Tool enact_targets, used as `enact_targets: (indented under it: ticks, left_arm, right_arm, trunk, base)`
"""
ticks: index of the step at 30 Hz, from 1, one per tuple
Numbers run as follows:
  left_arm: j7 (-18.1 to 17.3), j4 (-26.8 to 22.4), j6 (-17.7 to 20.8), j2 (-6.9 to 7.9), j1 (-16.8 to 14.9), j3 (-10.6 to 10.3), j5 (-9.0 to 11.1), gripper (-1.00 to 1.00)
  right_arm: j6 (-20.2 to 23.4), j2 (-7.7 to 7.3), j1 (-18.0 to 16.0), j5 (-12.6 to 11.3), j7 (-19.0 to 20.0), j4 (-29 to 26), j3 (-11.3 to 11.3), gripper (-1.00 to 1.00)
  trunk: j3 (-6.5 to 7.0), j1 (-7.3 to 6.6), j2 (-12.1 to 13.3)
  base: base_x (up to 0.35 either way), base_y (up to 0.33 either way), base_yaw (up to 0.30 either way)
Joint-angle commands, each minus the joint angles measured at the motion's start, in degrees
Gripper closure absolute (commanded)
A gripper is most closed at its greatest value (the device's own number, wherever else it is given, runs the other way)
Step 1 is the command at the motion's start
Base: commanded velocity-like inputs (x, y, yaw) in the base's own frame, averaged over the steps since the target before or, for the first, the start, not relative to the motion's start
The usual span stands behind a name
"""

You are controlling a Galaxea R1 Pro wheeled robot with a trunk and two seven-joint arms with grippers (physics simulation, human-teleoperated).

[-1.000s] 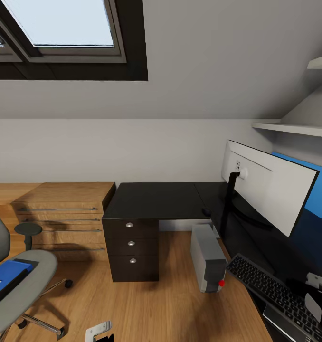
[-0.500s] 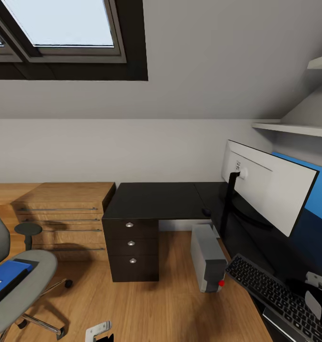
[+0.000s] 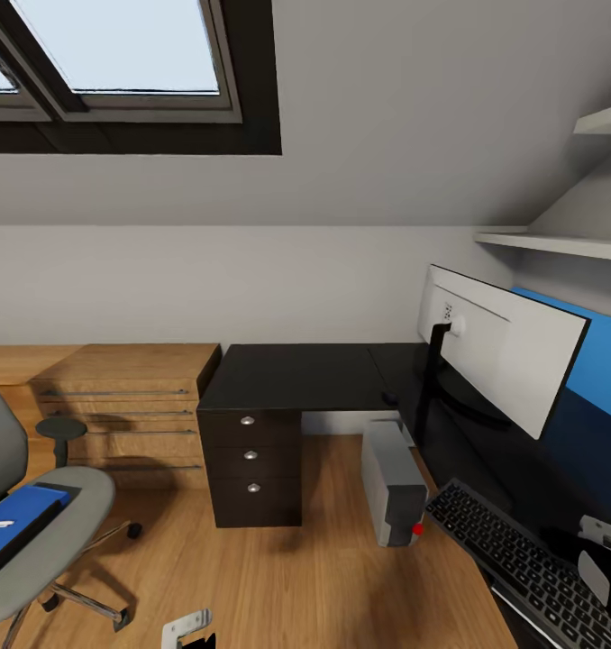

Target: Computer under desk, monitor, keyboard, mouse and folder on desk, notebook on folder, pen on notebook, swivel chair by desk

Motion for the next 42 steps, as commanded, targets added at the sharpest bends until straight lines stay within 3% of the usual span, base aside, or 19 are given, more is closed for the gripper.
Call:
enact_targets:
  ticks: [1, 42]
  left_arm:
    - [0.0, 0.0, -0.2, -0.05, 0.0, 0.3, 0.0, -1.0]
    - [0.1, 0.0, -0.1, 0.02, 0.0, 0.3, 0.0, -1.0]
  right_arm:
    - [0.3, 0.01, 0.0, 0.1, -0.2, 2.9, 0.1, -1.0]
    - [-0.1, 0.1, 0.0, 0.1, 0.1, 2.9, 0.1, -1.0]
  trunk:
    - [-0.07, 0.0, 0.0]
    - [-0.07, 0.0, 0.0]
  base:
    - [-0.014, 0.0, 0.0]
    - [-0.06, 0.0, 0.0]
